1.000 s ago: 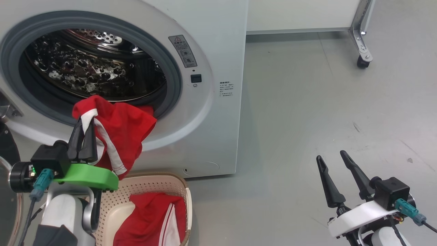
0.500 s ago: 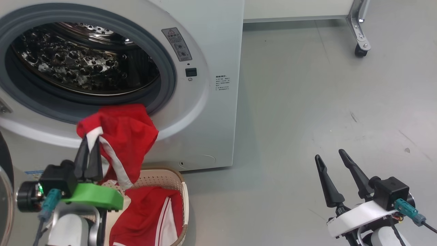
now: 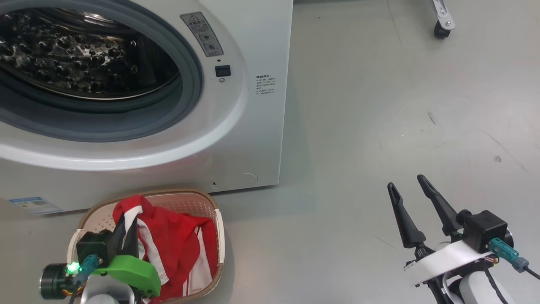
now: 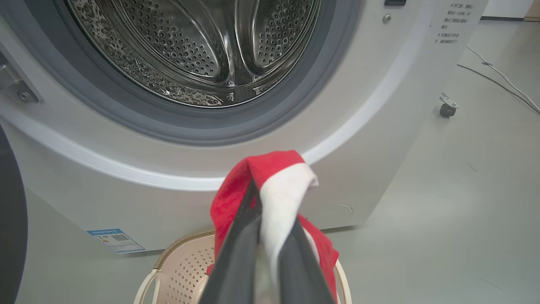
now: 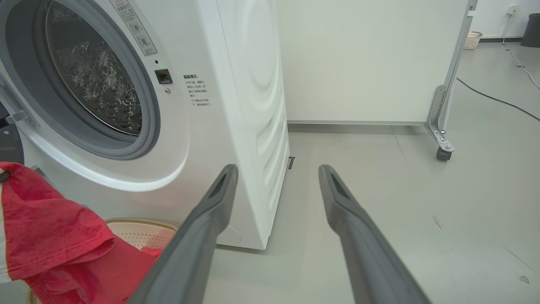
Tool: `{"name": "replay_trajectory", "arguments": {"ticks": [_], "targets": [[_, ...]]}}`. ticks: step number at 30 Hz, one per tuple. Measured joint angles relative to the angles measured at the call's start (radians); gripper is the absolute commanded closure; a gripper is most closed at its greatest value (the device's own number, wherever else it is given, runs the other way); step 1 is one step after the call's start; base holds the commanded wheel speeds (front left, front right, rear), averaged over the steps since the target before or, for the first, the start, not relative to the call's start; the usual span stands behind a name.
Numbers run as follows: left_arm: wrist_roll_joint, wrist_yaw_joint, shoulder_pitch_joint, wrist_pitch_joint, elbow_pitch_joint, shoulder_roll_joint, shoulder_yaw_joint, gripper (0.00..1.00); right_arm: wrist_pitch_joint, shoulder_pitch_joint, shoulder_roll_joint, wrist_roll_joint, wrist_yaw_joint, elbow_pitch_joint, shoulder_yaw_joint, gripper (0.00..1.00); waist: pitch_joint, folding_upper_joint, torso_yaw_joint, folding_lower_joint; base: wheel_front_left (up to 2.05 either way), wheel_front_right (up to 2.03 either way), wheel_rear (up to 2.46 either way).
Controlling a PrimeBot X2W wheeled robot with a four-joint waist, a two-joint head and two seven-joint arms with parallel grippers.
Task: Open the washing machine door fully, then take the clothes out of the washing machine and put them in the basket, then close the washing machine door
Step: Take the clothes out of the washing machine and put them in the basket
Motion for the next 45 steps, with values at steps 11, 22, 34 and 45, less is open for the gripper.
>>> {"name": "replay_trajectory", "arguments": {"ticks": [11, 22, 34, 45], "targets": [[0.012, 0.012, -0.070, 0.016, 0.066, -0.001, -0.013, 1.00, 0.000, -0.051, -0.011, 0.000, 0.000, -0.016, 0.003, 0.00, 0.101, 0.0000, -0.036, 0.0001, 0.00, 0.00, 0.00], [0.013, 0.039, -0.165, 0.039, 0.182, 0.028, 0.035, 1.00, 0.000, -0.082, -0.035, 0.001, 0.000, -0.031, -0.007, 0.00, 0.203, 0.0000, -0.075, 0.0001, 0.00, 0.00, 0.00], [-0.052, 0.057, -0.248, 0.061, 0.332, 0.027, 0.112, 1.00, 0.000, -0.104, -0.068, 0.001, 0.000, -0.048, -0.030, 0.00, 0.290, 0.0000, -0.085, 0.0001, 0.00, 0.00, 0.00], [-0.121, 0.070, -0.329, 0.065, 0.449, 0.018, 0.177, 1.00, 0.000, -0.112, -0.088, 0.001, 0.000, -0.058, -0.031, 0.00, 0.343, 0.0000, -0.078, 0.0001, 0.00, 0.00, 0.00]]}}
